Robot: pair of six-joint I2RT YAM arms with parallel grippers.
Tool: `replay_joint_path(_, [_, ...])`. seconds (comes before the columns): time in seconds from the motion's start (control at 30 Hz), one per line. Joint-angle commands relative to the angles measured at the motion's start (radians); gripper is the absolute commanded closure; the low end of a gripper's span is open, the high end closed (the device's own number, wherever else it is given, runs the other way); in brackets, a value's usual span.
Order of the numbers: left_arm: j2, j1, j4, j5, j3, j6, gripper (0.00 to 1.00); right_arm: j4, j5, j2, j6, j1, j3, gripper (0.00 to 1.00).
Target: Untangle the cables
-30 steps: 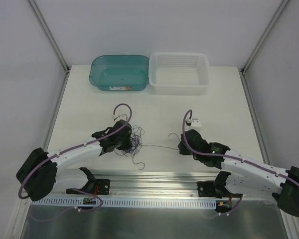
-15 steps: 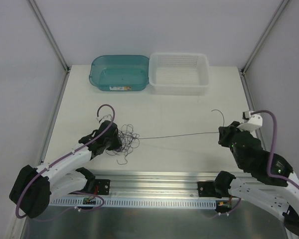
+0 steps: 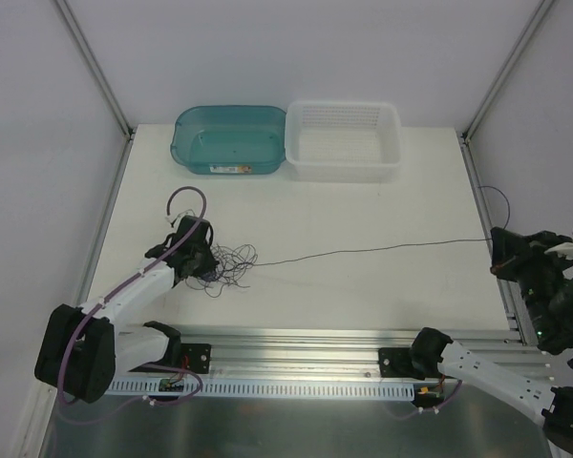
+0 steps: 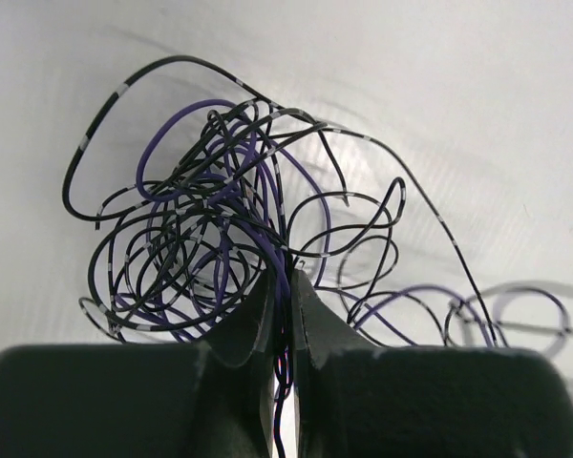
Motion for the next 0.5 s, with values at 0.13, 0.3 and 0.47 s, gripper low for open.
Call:
replay_joint_path(0.13, [0.059,0.134,-0.031,-0.031,0.1,0.058,1.0,-0.025,0.045,0.008,-0.149,0.026,0.141,0.99])
replay_joint_path(0.3, [0.126,0.245,-0.044,-0.02,0.154,0.069,1.0,-0.067,0.039,0.024,-0.137,0.043,0.177,0.99])
replay_joint_path(0.47, [0.211,0.392,-0.053,0.007,0.229,0.072,1.0,-0.088,0.05,0.005,-0.123,0.061,0.178,0.99])
